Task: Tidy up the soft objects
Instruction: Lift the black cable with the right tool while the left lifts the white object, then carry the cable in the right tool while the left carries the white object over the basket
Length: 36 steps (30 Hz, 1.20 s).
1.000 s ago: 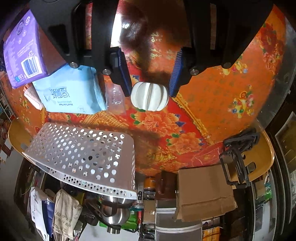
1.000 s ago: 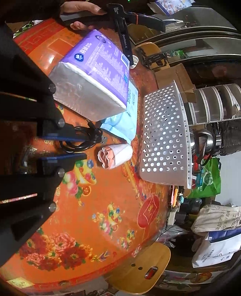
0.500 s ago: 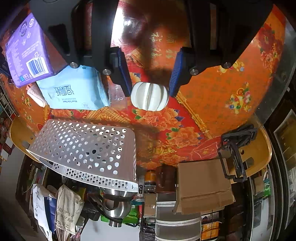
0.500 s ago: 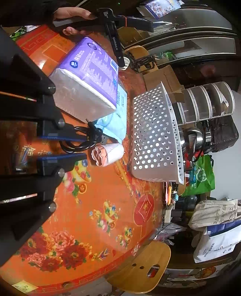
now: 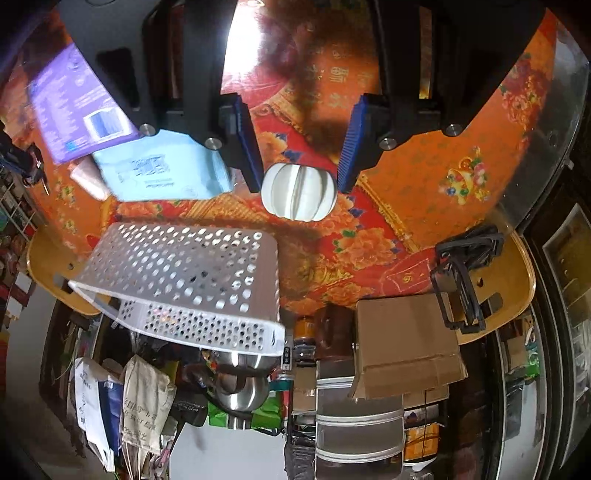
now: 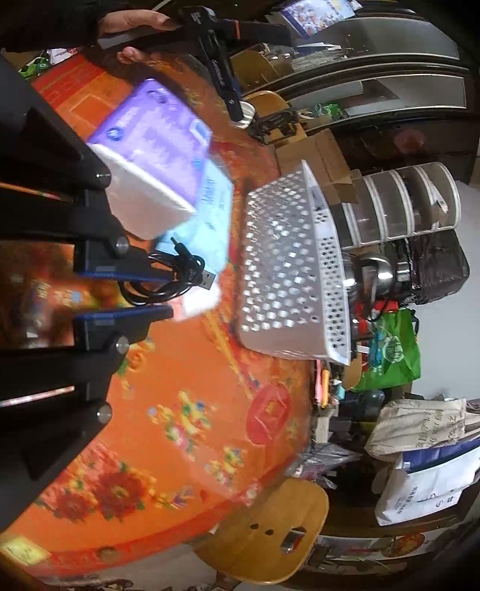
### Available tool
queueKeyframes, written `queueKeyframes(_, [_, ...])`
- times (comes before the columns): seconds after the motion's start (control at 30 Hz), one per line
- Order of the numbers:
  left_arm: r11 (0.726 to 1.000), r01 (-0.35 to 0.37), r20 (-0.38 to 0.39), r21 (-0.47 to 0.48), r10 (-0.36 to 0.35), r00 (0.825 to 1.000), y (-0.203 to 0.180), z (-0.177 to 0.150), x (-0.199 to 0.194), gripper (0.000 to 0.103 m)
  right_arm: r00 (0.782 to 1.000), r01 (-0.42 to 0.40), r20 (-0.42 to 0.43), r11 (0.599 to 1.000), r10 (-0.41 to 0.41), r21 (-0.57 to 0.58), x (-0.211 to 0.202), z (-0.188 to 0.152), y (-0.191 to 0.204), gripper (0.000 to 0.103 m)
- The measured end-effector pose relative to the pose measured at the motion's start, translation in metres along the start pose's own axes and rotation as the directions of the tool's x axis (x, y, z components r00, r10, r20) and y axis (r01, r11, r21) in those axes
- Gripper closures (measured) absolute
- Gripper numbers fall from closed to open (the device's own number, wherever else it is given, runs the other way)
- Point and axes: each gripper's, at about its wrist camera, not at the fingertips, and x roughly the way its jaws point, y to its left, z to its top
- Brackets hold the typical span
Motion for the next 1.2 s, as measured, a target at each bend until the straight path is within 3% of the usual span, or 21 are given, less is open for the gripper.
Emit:
queueKeyframes(0.37, [0.999,0.028,0.054,0.022,-0.029,0.998,-0.006,0.06,-0.041,0.064,0.997,0.017,0.072,1.0,-0.015,-0.026,-0.018,0.087,-0.006,0.093])
queueKeyframes(0.6, [0.998,0.056,0.074,0.042,-0.059,0.995,-0.025,0.118,-0.049,0.064,0.998,0.027,0.063,0.999,-0.025,-0.028,0.005,0.156,-0.004,0.093])
queueKeyframes(0.77, [0.997,0.069,0.048,0.046,-0.072,0.996,-0.043,0.168,-0.033,0.064,0.994,0.111,0.028,0.991,-0.109,-0.074,0.035,0.195,0.007,0.093])
queueKeyframes(0.97, [0.993,0.073,-0.005,0.093,-0.073,0.997,-0.075,0.215,0.006,0.064,0.992,0.124,-0.036,0.992,-0.125,-0.039,0.079,0.221,-0.002,0.093])
queueKeyframes(1.2, [0.991,0.099,-0.107,0.087,-0.089,0.99,-0.094,0.222,0.063,0.064,0.989,0.119,-0.08,0.991,-0.123,-0.056,0.117,0.215,-0.001,0.093])
